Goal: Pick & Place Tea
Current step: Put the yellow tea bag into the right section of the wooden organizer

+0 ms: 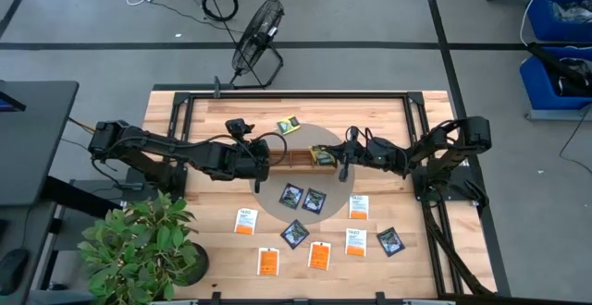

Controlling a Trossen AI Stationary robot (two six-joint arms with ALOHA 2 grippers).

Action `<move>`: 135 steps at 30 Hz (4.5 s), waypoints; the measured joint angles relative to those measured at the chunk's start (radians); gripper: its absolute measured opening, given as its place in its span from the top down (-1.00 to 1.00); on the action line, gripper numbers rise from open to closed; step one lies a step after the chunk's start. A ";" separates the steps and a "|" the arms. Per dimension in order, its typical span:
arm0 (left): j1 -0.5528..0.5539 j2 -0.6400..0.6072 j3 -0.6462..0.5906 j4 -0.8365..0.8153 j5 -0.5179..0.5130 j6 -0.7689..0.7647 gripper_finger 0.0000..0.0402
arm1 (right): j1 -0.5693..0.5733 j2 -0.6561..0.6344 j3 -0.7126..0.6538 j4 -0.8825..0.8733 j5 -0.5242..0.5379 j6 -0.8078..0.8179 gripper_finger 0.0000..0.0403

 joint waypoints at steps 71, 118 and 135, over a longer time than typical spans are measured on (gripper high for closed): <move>0.055 0.001 0.000 0.011 0.227 -0.062 -0.52 | 0.073 -0.507 0.423 -1.233 0.042 0.019 0.30; 0.030 0.001 0.000 -0.141 0.262 -0.221 -0.52 | -0.349 0.659 1.757 -2.087 -0.259 -0.032 -0.53; 0.007 0.001 0.000 -0.138 0.263 -0.211 -0.52 | -0.406 0.716 1.817 -2.169 -0.336 0.132 -0.53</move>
